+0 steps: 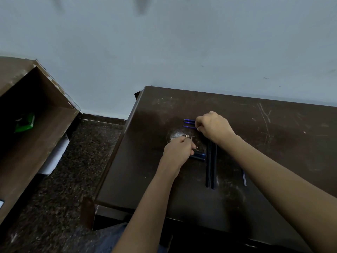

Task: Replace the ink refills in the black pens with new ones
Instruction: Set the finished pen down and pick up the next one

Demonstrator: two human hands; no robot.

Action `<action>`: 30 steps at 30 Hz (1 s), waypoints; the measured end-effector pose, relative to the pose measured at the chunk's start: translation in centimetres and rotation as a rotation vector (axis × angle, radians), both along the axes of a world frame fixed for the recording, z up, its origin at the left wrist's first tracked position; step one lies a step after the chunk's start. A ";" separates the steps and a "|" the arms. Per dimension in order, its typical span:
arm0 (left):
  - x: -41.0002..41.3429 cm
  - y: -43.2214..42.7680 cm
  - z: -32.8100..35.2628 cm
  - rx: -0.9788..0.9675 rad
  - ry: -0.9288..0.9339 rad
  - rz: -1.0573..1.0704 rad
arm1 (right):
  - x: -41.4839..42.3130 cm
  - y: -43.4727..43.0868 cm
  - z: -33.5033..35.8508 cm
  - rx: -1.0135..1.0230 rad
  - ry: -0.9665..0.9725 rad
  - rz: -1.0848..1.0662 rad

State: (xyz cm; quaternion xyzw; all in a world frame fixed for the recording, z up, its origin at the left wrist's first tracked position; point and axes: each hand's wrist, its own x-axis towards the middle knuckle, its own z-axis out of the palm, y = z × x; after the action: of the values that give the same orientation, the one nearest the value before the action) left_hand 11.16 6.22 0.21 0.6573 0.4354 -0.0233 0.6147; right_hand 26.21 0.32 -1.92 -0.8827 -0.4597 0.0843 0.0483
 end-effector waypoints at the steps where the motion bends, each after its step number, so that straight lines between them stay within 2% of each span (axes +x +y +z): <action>1: 0.0 0.0 0.0 0.000 0.003 -0.001 | 0.0 0.0 -0.1 0.016 -0.006 -0.002; 6: 0.1 0.0 0.0 0.003 0.008 0.002 | 0.0 0.1 -0.5 0.087 -0.031 -0.044; 18: -0.1 0.1 0.1 0.015 0.004 0.017 | 0.5 0.8 -0.8 0.121 0.110 -0.134; 30: -0.1 0.1 0.4 0.006 0.018 0.007 | 0.6 0.9 -0.9 0.185 0.167 -0.171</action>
State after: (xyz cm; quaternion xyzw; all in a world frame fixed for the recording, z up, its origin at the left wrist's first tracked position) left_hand 11.06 6.33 0.63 0.6572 0.4434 -0.0258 0.6090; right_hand 26.81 1.20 -2.83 -0.9003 -0.3831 0.1105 0.1746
